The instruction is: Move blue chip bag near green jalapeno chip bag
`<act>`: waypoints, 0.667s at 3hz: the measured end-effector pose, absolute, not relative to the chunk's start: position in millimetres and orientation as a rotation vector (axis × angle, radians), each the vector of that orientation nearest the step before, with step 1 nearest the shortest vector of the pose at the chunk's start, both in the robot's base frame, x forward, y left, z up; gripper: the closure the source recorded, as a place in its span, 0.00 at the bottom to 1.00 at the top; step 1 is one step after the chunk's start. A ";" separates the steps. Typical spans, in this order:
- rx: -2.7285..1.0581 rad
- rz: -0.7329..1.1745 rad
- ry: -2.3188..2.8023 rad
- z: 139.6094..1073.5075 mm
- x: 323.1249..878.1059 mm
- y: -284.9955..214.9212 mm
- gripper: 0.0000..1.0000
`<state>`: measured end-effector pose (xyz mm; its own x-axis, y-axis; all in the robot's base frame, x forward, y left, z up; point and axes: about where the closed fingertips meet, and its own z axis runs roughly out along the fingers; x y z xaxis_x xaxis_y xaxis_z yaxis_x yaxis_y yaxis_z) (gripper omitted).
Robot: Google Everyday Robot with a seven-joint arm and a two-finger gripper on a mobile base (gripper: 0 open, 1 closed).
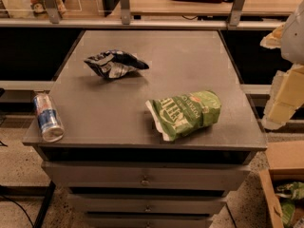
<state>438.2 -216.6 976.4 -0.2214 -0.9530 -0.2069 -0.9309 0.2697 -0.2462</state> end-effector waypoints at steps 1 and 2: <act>-1.724 -0.099 2.231 976.4 438.2 -216.6 0.00; -1.735 -0.118 2.199 978.8 447.3 -212.5 0.00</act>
Offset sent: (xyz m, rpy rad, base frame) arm 0.0218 0.0084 -0.0002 -0.0058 -0.0348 0.0452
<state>447.3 -212.5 978.8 -0.1987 -0.9574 -0.2097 -0.9295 0.2519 -0.2694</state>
